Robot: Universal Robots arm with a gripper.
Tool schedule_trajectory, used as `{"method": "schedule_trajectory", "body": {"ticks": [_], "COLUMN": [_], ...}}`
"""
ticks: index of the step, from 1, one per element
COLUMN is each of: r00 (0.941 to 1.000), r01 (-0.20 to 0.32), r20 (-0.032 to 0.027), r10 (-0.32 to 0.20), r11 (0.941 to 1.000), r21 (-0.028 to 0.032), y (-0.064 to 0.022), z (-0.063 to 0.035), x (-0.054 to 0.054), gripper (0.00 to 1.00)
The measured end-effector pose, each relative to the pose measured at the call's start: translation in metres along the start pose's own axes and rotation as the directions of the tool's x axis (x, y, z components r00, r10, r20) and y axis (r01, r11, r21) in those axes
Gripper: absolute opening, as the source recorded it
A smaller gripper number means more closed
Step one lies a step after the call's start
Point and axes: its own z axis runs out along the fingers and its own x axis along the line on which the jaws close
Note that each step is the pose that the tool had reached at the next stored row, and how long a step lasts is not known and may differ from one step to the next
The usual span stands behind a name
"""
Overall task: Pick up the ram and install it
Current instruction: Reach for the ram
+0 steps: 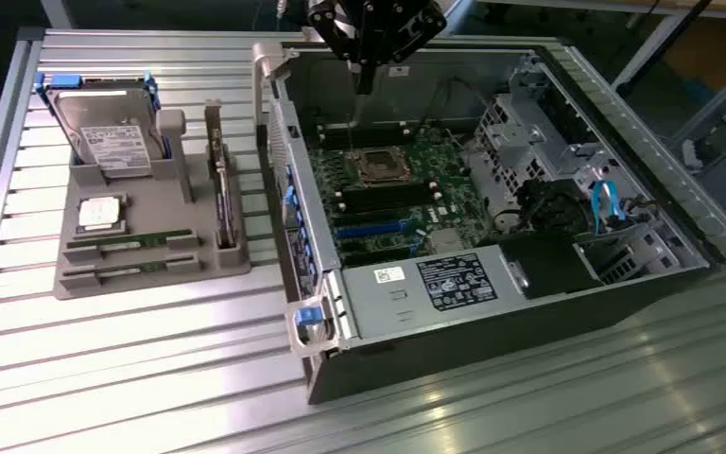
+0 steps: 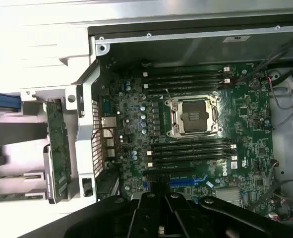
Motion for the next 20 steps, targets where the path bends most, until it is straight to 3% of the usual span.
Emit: {"method": "schedule_trajectory", "body": {"ticks": [12,20], "r00": [1.0,1.0], "r01": [0.0,0.0], "r20": [-0.0002,-0.0019], "r10": [0.0,0.0], "r11": [1.0,1.0], "r21": [0.0001,0.0002], "y": [-0.0001,-0.0011], "z": [-0.0001,-0.0005], "x": [0.001,0.014], "gripper": [0.1,0.1]}}
